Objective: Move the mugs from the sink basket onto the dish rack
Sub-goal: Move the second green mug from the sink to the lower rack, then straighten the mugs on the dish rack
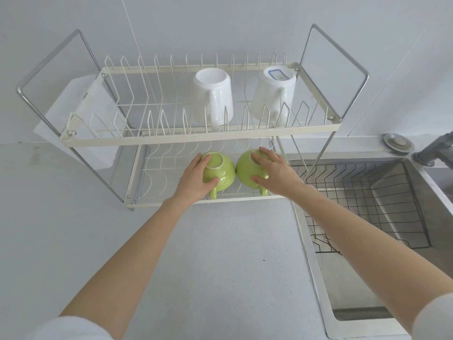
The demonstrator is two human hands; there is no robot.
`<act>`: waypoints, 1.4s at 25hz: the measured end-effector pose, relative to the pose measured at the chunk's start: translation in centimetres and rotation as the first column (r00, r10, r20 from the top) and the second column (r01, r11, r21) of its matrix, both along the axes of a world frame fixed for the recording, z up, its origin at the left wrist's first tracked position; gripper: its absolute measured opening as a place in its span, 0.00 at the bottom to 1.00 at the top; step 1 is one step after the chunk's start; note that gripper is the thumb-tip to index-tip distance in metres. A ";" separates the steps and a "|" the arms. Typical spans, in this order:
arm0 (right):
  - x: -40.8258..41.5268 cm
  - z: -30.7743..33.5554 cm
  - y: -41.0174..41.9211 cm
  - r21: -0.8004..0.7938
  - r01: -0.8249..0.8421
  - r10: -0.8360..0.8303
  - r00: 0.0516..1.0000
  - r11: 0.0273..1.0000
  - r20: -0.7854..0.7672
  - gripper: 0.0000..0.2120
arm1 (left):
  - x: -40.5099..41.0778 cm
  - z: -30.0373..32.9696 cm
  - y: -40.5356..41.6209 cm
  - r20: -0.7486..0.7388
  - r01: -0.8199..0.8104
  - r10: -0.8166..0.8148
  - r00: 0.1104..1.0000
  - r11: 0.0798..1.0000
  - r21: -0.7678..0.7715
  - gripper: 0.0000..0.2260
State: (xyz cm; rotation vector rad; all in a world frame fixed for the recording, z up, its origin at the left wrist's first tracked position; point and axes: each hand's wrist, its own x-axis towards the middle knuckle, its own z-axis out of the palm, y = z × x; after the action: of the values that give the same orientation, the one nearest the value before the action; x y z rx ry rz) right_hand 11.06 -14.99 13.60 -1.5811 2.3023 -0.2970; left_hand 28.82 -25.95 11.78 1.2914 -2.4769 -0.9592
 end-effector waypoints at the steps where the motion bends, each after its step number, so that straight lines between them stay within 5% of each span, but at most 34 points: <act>1: 0.1 -0.1 0.1 -0.003 0.004 -0.004 1.000 1.000 0.001 0.30 | 0.0 0.0 0.0 -0.001 0.001 -0.001 1.000 1.000 0.002 0.30; 16: 1.0 0.2 1.2 0.001 -0.001 0.001 0.997 1.000 -0.080 0.32 | 0.0 0.9 -0.2 0.097 0.047 -0.048 0.994 0.999 0.008 0.32; 23: 2.4 1.3 4.5 -0.004 0.020 -0.020 0.986 1.000 -0.167 0.34 | 1.4 2.6 3.3 0.300 0.122 -0.041 0.953 0.958 -0.258 0.31; 35: 5.2 6.8 10.1 -0.144 -0.081 0.045 0.970 0.986 -0.239 0.31 | 4.2 10.5 9.2 0.242 0.158 -0.050 0.969 0.879 -0.451 0.23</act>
State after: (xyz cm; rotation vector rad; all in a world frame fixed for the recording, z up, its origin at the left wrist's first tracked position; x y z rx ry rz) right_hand 16.25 -4.93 20.44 -1.8508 2.4482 -0.2901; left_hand 33.04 -16.70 22.26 1.1565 -2.7322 -0.1997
